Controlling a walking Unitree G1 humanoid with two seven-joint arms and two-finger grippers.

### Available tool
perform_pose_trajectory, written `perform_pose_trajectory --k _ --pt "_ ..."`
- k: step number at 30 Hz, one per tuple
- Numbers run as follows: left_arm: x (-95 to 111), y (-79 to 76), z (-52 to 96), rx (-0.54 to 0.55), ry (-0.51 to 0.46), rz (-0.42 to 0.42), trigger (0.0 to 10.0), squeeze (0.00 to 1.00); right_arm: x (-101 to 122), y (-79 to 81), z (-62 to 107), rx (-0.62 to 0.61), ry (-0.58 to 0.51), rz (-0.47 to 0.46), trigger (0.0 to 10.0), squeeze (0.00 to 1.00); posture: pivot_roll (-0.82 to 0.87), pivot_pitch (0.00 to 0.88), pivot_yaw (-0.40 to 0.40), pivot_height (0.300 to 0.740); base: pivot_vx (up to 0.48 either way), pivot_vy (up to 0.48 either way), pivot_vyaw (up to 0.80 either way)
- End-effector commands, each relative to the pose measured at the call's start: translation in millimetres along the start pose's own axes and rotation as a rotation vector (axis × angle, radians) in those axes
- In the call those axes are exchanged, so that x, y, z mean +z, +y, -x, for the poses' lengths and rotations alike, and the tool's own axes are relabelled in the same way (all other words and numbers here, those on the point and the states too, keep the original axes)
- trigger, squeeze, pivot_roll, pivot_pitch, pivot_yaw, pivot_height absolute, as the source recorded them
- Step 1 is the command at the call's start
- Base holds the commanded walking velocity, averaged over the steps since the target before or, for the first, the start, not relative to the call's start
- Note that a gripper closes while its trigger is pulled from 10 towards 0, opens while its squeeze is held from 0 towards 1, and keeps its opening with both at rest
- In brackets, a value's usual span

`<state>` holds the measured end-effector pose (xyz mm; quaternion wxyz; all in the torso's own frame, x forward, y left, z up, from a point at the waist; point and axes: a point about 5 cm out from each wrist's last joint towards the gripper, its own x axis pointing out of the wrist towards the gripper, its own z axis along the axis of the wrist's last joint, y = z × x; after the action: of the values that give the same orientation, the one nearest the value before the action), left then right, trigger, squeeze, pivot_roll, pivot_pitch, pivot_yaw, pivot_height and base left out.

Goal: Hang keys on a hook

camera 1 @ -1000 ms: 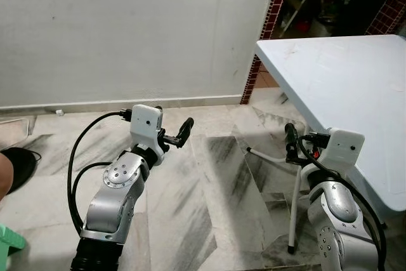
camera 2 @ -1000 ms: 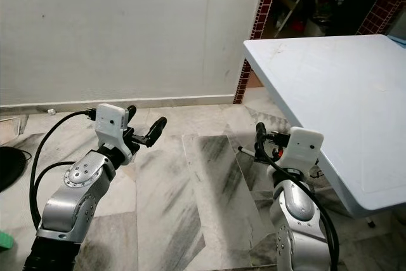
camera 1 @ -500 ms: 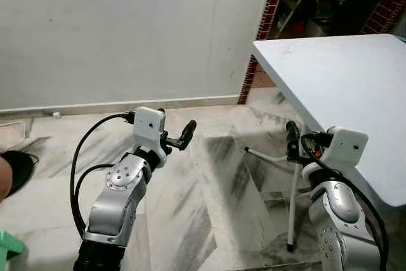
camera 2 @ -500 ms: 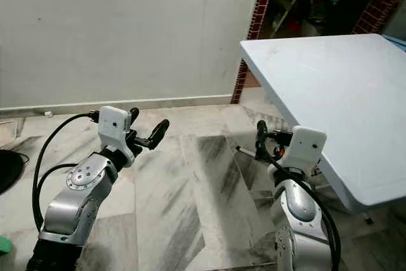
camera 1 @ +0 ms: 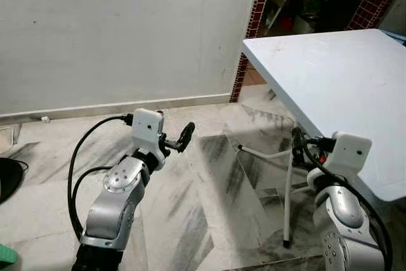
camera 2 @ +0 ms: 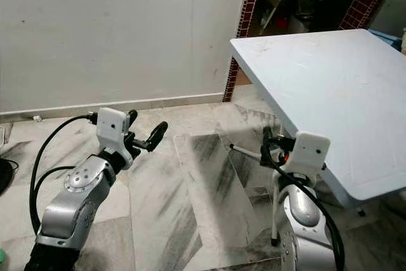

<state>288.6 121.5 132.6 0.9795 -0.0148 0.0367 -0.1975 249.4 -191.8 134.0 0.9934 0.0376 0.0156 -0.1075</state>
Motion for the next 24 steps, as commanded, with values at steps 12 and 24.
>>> perform_pose_trajectory --k 12,24 --pt "1.5 -1.5 3.2 0.018 -0.009 -0.023 10.0 0.0 9.0 -0.8 1.0 0.011 -0.023 0.002 10.0 0.0 0.01 0.0 -0.066 0.74 0.0 0.0 -0.64" --pt "0.8 -4.9 2.7 0.005 -0.01 -0.02 10.0 0.0 9.9 0.5 -1.5 0.023 -0.021 0.017 10.0 0.0 0.01 0.0 -0.073 0.74 0.0 0.0 -0.78"
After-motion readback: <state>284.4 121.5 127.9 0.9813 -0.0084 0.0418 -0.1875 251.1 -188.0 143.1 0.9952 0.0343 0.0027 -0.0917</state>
